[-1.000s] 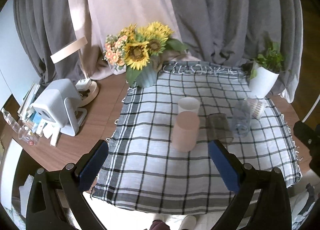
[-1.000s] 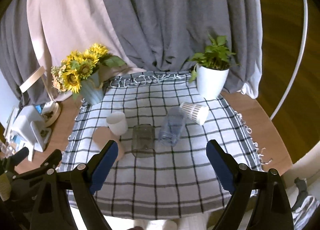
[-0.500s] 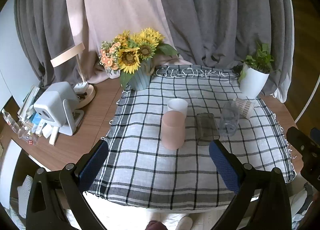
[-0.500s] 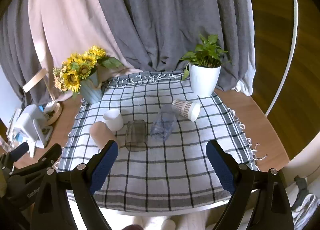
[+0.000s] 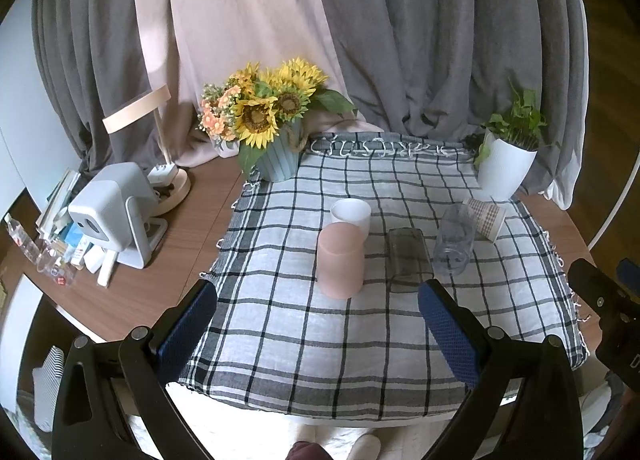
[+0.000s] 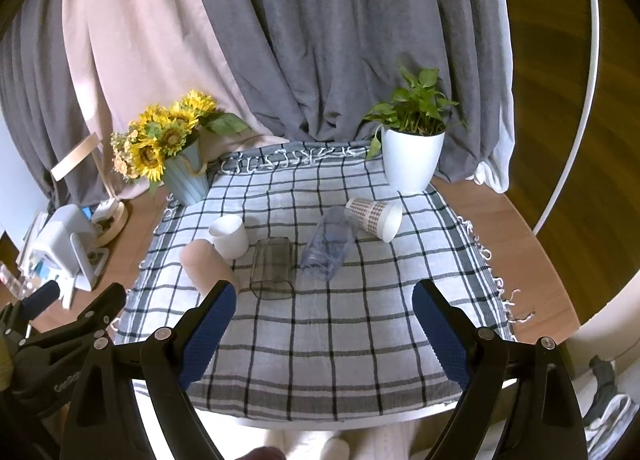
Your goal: Flip cup upside down
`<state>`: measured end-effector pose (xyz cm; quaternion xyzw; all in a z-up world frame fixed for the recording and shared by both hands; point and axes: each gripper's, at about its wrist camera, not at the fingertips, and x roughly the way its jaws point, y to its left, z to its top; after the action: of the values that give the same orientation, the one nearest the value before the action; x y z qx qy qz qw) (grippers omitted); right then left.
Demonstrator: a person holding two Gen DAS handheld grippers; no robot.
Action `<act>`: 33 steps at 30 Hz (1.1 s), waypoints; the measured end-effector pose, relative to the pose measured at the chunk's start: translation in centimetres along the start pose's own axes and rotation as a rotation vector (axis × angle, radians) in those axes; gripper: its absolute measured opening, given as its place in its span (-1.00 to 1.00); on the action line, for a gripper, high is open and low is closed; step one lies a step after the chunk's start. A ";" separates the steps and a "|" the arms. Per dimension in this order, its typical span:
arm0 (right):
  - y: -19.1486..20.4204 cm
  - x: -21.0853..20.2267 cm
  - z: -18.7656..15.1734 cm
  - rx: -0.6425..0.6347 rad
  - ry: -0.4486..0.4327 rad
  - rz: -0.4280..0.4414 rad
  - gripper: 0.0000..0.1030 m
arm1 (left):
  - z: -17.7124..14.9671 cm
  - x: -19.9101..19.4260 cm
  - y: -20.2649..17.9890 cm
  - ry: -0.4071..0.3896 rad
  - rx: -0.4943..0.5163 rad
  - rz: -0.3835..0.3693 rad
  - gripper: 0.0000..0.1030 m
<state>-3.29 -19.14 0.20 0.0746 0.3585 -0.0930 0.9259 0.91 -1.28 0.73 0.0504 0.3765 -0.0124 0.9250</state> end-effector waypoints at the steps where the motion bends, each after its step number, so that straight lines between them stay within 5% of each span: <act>1: 0.0 -0.1 0.0 0.000 -0.002 0.000 0.75 | 0.1 0.0 0.0 0.001 -0.001 -0.001 0.99; 33: -0.3 0.8 0.7 0.004 -0.007 -0.007 0.78 | 0.8 0.7 -0.9 0.005 0.005 -0.006 0.99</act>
<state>-2.36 -19.68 0.12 0.0750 0.3553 -0.0972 0.9267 1.94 -2.28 0.76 0.0515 0.3787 -0.0159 0.9239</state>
